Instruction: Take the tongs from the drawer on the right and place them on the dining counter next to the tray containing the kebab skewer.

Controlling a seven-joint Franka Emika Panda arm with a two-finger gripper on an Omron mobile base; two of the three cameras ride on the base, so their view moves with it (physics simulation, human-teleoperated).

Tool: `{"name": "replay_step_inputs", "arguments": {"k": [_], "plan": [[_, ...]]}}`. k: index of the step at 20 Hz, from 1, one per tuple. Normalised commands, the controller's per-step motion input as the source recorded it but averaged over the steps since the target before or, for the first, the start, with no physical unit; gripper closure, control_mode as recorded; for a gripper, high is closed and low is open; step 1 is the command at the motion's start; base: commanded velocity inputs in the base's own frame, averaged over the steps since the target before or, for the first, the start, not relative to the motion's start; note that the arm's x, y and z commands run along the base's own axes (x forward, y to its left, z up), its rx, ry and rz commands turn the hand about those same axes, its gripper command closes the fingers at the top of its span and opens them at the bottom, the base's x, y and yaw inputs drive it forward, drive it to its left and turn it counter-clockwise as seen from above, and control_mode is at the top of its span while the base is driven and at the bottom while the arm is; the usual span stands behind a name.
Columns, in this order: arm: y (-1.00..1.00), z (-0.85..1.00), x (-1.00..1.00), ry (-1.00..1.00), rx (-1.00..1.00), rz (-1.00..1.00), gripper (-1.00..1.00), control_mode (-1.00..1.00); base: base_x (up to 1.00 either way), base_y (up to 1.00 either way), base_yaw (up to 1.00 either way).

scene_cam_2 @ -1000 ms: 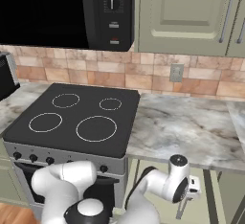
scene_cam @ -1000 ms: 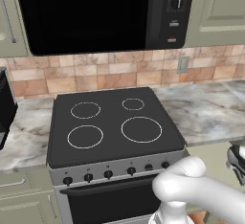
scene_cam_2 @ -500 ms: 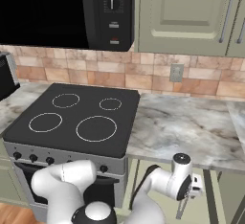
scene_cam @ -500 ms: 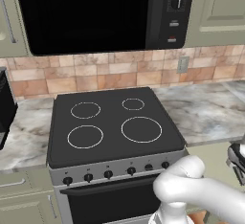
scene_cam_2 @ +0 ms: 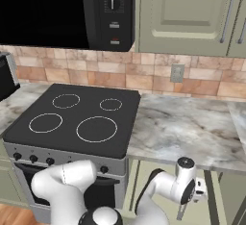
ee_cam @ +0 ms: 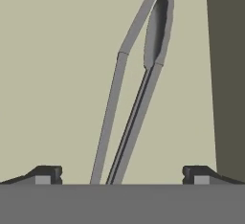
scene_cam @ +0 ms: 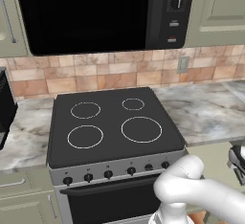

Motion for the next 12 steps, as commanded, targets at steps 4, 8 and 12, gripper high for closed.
{"name": "replay_step_inputs", "arguments": {"k": [4,8,12], "plan": [[0.0,-0.15,0.0,0.0,0.0,0.0,-1.0,-1.0,0.0,0.0,0.0],[0.0,-0.19,0.0,0.0,0.0,0.0,-1.0,-1.0,0.0,0.0,0.0],[0.0,-0.21,0.0,0.0,0.0,0.0,-1.0,-1.0,0.0,0.0,0.0]]}}
